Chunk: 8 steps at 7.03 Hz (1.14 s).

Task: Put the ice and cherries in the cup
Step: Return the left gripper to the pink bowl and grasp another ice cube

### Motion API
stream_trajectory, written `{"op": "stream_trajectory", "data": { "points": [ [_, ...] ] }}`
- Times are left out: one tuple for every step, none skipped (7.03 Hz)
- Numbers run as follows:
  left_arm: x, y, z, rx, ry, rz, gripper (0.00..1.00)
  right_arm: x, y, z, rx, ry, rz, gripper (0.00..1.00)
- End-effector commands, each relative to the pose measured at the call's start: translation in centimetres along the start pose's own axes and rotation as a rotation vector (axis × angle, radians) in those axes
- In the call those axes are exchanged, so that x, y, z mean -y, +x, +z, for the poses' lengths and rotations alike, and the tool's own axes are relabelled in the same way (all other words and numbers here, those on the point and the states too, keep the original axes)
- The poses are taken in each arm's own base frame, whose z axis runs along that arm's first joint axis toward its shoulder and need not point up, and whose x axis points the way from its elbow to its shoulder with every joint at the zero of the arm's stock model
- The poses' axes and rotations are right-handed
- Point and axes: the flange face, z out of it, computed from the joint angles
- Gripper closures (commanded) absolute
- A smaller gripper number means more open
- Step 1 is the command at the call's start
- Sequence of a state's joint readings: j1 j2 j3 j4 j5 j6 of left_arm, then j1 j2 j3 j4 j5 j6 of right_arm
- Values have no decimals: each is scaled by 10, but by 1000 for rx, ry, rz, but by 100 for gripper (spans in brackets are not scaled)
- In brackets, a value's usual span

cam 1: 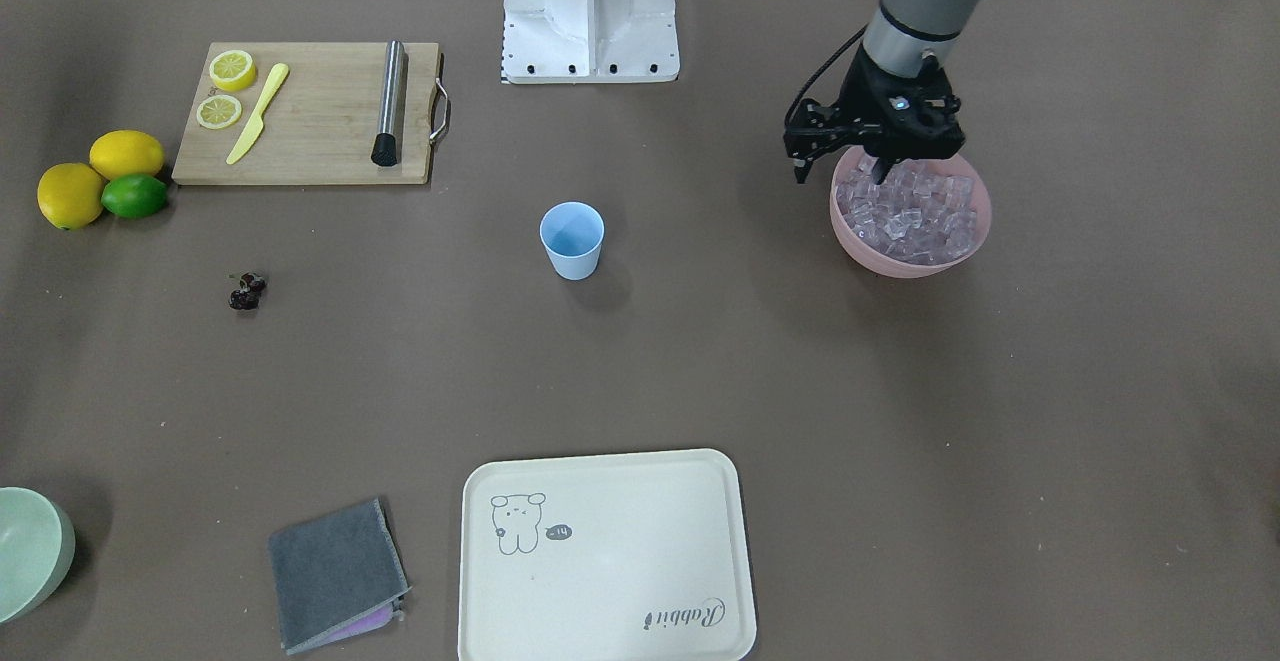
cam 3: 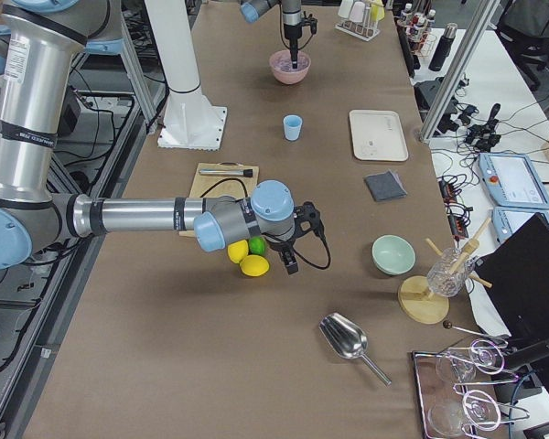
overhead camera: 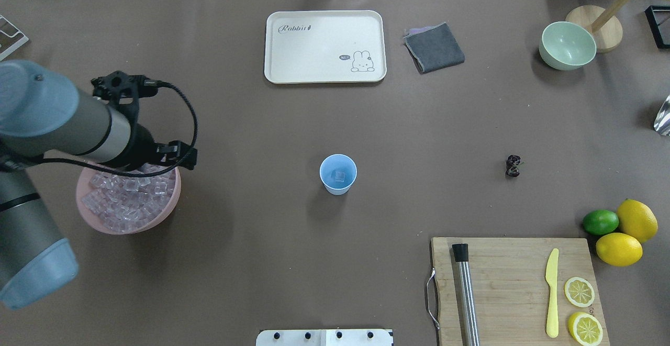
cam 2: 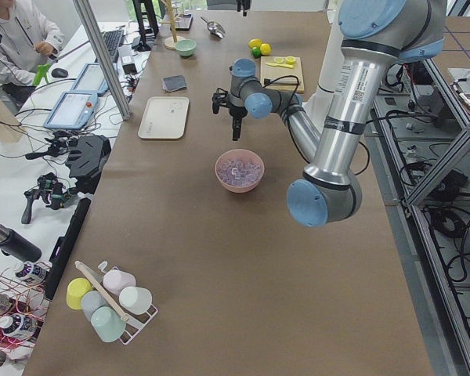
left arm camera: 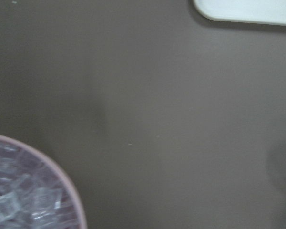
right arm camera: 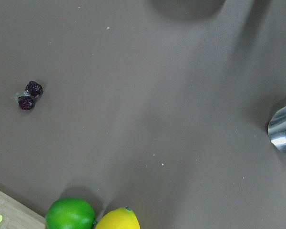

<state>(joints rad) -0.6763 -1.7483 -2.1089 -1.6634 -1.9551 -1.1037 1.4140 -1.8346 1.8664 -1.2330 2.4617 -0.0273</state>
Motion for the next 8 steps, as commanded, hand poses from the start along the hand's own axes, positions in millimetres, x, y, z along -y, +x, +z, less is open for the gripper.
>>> {"op": "stream_trajectory", "data": {
  "points": [
    [-30,-77,25,-47,-26,9,5,0,-1,2,3,-4,0,1],
    [-32,-77,28,-52,-47,-14,7,-1,0,5,3,-14,3,1],
    [-32,-79,30,-48,-54,-61,8,0,-2,9,8,-19,-4,1],
    [-33,-75,36,-46,-62,-94,11,0,-2,10,8,-21,-4,1],
    [-30,-82,56,-20,-77,-103,13,0,-2,12,9,-25,-6,1],
    [-25,-71,57,-36,-79,-100,15,0,-3,13,10,-27,-8,1],
    [-22,-65,59,-42,-79,-98,22,0,-3,12,11,-26,-9,1],
    [-22,-65,58,-44,-80,-97,31,0,-3,12,11,-26,-9,1]
  ]
}}
